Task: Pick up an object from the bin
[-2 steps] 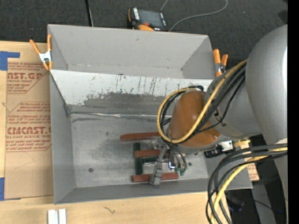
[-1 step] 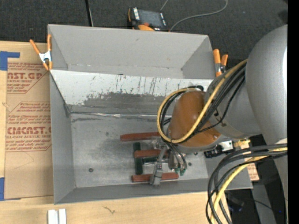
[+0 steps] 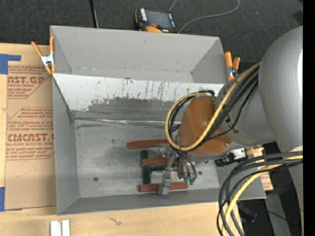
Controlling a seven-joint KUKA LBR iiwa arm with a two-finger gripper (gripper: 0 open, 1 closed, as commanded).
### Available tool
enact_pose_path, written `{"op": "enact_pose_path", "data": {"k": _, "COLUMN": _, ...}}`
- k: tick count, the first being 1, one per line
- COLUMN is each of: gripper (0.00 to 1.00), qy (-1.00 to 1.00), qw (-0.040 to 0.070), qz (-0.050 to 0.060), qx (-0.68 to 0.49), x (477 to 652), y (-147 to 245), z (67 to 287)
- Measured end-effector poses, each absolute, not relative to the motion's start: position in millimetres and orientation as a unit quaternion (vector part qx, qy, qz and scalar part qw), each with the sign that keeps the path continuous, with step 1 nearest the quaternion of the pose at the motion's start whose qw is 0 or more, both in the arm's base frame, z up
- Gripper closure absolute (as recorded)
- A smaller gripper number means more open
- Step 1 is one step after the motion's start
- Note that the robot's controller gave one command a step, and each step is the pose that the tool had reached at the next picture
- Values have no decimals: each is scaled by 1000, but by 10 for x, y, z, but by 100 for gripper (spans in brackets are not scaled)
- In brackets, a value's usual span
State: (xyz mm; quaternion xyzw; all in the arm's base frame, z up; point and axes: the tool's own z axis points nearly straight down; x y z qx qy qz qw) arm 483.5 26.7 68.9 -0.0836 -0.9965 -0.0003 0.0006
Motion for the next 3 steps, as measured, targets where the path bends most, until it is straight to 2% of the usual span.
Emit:
{"op": "enact_pose_path", "data": {"k": 1, "gripper": 100, "qy": -997, "qw": 3, "qz": -1, "qx": -83, "x": 4830, "y": 273, "z": 707}}
{"op": "enact_pose_path", "data": {"k": 2, "gripper": 100, "qy": -997, "qw": -2, "qz": -1, "qx": -82, "x": 4840, "y": 278, "z": 1190}}
{"op": "enact_pose_path", "data": {"k": 3, "gripper": 100, "qy": -997, "qw": -1, "qz": -1, "qx": -82, "x": 4846, "y": 282, "z": 1622}}
